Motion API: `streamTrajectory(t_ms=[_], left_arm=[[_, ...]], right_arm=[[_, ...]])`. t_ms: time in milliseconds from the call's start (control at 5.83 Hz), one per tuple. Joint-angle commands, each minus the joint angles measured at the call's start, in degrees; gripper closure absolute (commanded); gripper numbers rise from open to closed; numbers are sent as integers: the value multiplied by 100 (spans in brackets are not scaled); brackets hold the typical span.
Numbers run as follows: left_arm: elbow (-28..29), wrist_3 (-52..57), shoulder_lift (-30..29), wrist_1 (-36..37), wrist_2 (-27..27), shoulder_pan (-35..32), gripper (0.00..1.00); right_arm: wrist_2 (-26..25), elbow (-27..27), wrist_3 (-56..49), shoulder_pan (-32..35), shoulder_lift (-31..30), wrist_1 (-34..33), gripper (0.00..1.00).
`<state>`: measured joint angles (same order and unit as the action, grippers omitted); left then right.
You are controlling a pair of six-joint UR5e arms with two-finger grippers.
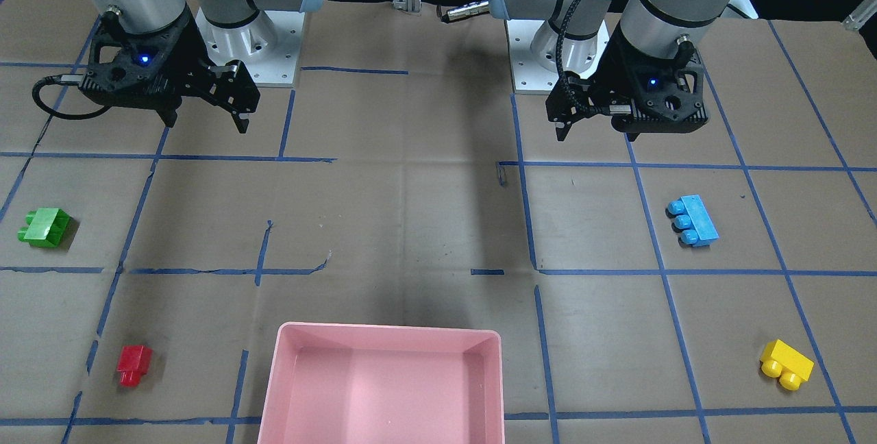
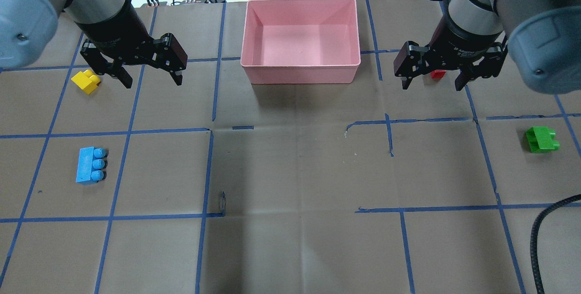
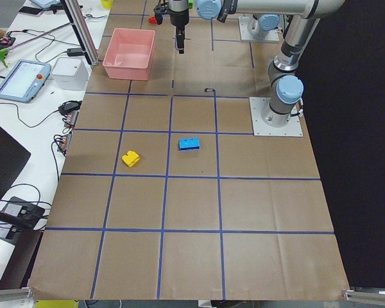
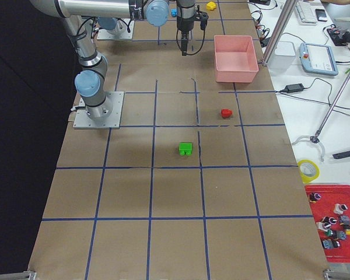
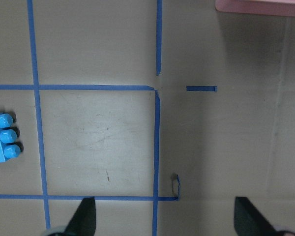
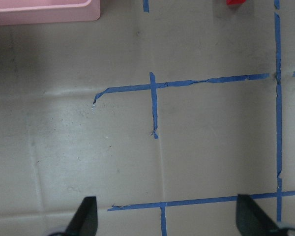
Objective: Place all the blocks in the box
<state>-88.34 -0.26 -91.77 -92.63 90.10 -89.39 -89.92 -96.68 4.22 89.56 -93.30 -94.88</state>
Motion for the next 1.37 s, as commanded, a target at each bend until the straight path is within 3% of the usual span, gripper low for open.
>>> streamTrajectory(t_ms=[0, 858, 1030, 1201], left_arm=[[-7, 8, 1, -18, 16, -8, 2], [-34, 17, 141, -1, 51, 97, 2], [-51, 592, 168, -44, 191, 619, 2], [-60, 1206, 159, -27, 227, 1643, 2]], right_arm=[[1, 0, 0, 0, 5, -4, 0], [18, -9, -9, 0, 14, 5, 0], [19, -9, -9, 0, 14, 5, 0], [19, -9, -9, 0, 14, 5, 0]])
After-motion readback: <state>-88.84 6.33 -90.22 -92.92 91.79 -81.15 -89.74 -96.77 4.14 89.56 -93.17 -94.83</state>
